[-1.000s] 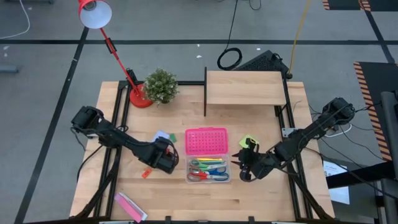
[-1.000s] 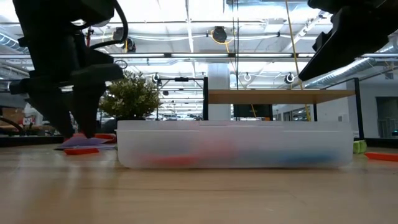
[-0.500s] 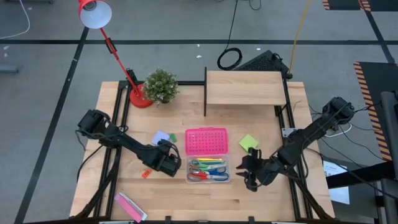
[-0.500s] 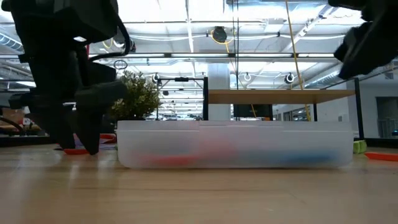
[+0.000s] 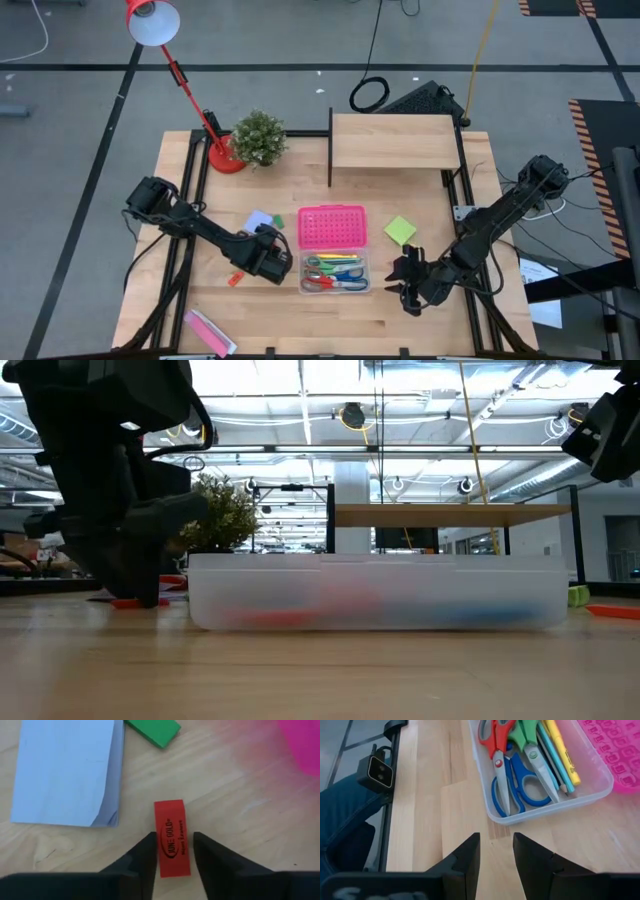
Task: Pack school essentials
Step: Put the red eraser into the pink supply box
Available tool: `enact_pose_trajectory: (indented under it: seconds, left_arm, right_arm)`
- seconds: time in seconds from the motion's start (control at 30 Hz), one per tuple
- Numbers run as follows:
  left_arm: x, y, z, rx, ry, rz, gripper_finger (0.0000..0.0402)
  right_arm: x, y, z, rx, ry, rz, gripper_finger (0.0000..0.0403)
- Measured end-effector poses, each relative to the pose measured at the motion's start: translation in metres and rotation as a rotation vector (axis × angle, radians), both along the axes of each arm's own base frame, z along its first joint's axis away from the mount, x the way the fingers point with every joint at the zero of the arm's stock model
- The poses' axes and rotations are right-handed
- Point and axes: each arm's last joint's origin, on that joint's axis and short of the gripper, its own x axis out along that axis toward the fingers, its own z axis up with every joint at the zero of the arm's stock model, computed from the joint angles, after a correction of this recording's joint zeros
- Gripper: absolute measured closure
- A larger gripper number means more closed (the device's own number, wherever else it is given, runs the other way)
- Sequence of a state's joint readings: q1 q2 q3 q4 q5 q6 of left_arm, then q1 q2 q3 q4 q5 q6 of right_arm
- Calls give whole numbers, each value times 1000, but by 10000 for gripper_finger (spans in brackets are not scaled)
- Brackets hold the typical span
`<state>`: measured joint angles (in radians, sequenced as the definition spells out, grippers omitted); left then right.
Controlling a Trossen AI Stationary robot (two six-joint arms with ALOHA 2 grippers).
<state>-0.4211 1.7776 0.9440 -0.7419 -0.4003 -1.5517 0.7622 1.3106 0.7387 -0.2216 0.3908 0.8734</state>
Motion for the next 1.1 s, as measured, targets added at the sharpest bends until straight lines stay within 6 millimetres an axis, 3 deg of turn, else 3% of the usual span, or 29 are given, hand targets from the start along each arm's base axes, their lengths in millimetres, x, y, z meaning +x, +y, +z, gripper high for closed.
enact_pose_trajectory:
  seconds: [0.23,0.53,0.77,0.9,1.1]
  left_arm:
    - [0,1,0,9,13,-25,316]
    - [-1,-4,5,18,-13,-108,322]
    - [-1,-12,40,-59,-157,-246,323]
    - [2,-15,71,-48,-241,-369,323]
    - [28,-34,112,81,-443,-648,323]
  right_arm:
    - [-1,1,0,2,0,1,291]
    - [-4,4,0,-3,-1,23,291]
    - [-4,4,0,-3,-1,22,291]
    - [-4,4,0,0,0,19,291]
    - [-4,4,0,9,7,5,291]
